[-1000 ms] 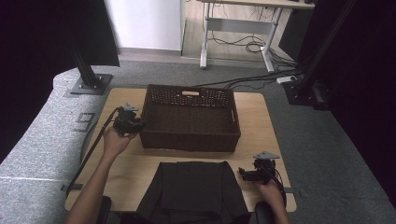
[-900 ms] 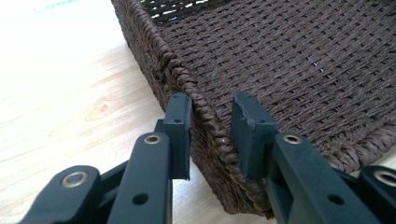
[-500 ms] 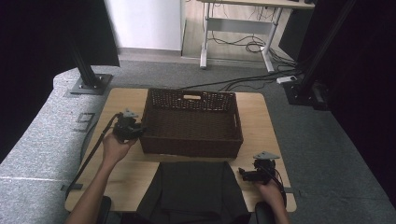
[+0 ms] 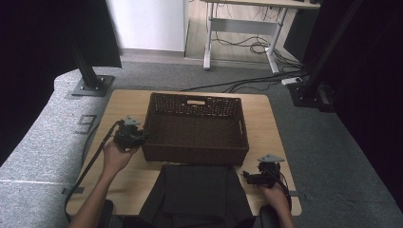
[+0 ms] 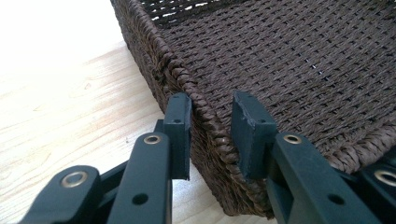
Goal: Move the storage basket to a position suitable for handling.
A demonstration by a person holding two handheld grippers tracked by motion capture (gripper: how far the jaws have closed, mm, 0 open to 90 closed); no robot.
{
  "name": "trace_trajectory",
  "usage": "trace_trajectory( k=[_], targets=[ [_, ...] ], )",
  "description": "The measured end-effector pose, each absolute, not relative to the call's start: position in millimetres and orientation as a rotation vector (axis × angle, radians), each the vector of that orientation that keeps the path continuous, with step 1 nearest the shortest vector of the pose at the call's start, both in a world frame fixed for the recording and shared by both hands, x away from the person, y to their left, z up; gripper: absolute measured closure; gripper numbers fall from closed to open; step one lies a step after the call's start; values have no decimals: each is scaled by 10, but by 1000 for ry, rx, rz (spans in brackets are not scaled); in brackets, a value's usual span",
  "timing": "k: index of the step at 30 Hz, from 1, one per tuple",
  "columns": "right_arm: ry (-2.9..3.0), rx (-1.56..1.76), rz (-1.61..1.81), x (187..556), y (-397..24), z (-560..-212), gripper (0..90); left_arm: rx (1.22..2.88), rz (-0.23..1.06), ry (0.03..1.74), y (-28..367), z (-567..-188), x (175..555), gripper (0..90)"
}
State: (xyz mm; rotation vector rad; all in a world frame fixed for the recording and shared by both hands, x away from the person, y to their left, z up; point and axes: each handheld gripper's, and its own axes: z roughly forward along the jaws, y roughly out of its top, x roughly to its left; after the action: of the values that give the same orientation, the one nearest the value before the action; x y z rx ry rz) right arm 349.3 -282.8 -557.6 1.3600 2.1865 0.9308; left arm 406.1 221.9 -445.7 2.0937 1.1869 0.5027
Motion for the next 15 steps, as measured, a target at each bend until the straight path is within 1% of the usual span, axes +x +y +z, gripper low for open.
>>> trace_trajectory(
  k=[8,12,14,15],
  targets=[
    [2186,1360,931,3493,-2828,-5576,0,2083,501,1197,2213,-4459,4028,684],
    [2186,1360,931,3493,-2827,-5576,0,2090,497,1176,2229,-4456,4040,668],
    [2186,1360,931,3493,-2827,-5576,0,2101,537,1126,2238,-4449,4018,634],
    [2186,1360,931,3493,-2827,-5576,0,2109,534,1106,2242,-4444,4008,593]
  ],
)
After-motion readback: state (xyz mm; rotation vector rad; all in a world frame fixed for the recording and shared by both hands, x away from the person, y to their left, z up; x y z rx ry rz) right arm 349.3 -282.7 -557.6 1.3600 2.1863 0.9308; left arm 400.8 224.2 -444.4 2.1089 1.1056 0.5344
